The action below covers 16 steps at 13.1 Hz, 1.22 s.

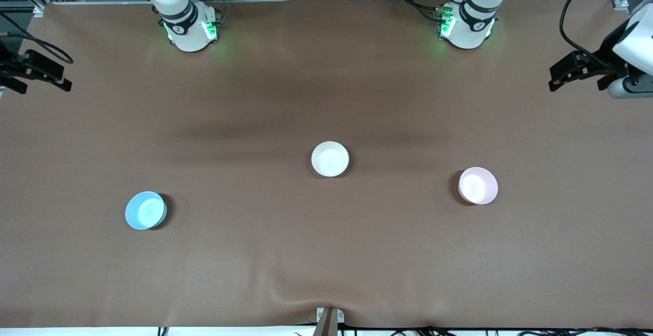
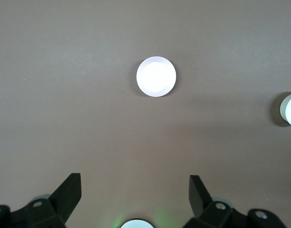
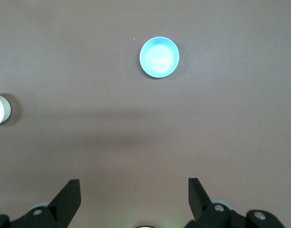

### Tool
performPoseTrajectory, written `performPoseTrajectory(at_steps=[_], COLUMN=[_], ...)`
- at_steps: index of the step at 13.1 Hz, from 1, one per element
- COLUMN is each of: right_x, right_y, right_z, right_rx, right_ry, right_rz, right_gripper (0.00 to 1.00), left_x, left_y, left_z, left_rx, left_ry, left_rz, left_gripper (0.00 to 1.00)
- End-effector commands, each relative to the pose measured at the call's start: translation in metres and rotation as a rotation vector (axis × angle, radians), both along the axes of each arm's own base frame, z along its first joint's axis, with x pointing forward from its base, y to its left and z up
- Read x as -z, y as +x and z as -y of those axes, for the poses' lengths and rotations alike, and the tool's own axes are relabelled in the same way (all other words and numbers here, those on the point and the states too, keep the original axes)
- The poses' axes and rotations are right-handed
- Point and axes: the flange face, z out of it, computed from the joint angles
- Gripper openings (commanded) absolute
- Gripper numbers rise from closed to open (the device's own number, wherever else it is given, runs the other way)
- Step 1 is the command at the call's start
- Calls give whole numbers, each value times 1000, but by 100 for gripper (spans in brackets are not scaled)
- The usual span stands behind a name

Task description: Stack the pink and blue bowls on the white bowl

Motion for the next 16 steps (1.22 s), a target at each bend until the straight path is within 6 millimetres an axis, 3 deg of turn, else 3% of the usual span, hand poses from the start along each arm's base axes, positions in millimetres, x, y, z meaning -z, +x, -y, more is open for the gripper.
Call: performPoseTrajectory(at_steps=[1,6,8,16], right_x=[2,4,5,55], right_y=[0,3,4,35], right_z=[-1,-4,-2,29], right_rx=[4,-5,0,57], right_ry=[-23,-36,-36,-35], right_rz=[7,5,11,-44], right_gripper=[100,100,100,100], left_x=[-8,-9,-5,1], left_y=[-2,1,1,6], left_z=[-9,-10,-20,-23], left_rx=[-17,-13,-33,-17], left_ry=[-8,-10,-14,-5], left_rz=[0,2,-6,3], left_gripper=[100,100,100,100])
